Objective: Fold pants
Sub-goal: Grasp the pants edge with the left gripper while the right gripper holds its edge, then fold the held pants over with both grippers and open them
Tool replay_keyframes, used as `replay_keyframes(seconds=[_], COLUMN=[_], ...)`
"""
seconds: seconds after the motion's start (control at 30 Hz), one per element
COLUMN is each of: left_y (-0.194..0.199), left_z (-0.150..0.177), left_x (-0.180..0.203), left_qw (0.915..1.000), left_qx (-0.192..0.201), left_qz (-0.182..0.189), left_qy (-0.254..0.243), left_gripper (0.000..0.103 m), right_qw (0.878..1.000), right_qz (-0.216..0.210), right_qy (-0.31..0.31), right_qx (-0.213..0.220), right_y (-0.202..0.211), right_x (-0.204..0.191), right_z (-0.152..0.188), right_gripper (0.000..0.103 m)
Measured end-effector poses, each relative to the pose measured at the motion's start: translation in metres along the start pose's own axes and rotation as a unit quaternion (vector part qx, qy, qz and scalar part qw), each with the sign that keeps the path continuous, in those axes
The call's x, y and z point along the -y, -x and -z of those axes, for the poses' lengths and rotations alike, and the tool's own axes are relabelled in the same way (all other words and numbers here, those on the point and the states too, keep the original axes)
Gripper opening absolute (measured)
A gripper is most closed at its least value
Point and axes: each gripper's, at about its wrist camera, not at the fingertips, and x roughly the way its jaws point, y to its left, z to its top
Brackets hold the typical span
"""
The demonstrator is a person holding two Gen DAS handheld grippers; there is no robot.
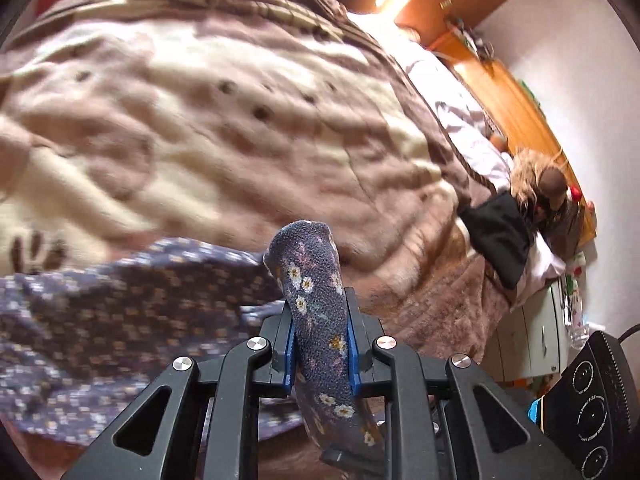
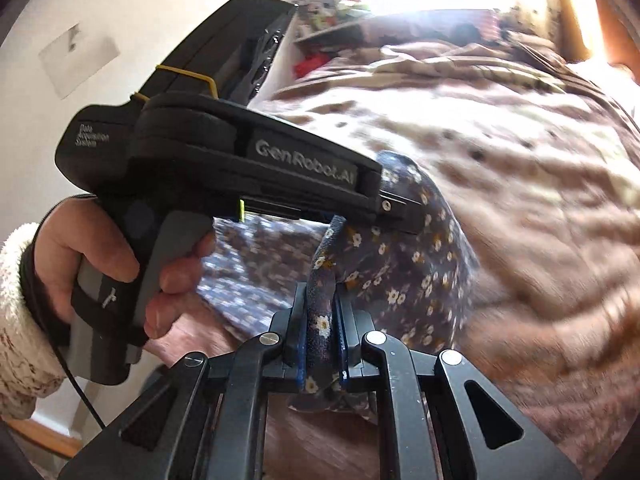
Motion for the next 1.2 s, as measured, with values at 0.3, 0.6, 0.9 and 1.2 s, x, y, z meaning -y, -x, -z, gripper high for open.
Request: replay_keyframes(seconds=[0.3,0.6,0.9,1.2], left_y=[0.075,0.096,0.093,0.085], left_z=[0.012,0.036,0.053,0.059], left_x=[-0.088,-0.190,-0.252,-0.287], left_qw=[0.9985,0.9951,0.9922,0.9893], left_qx=[0.040,0.047,0.049,0.040], left_qz=[-0.034,-0.048,-0.063,-0.079], left_qy=[0.017,0.072,0.096,0.115], left_gripper=[0.019,0.019,0.019,0.019], right_qw=[0.998,0.991,0.987,0.986], right_qz=[-0.050,-0.093,-0.099,-0.102], right_qy=[0.047,0.076,0.082,0.066], right_qx=[-0.009,-0.051,-0.096,-0.112], right_y=[-0.051,-0.125,-0.202,-0.242], right_x=[-0.079,-0.133,-0.163,-0.181], right_z=[-0.035,-0.038,-0.035,-0.032], right_gripper=[0.012,0.012,0.012,0.012])
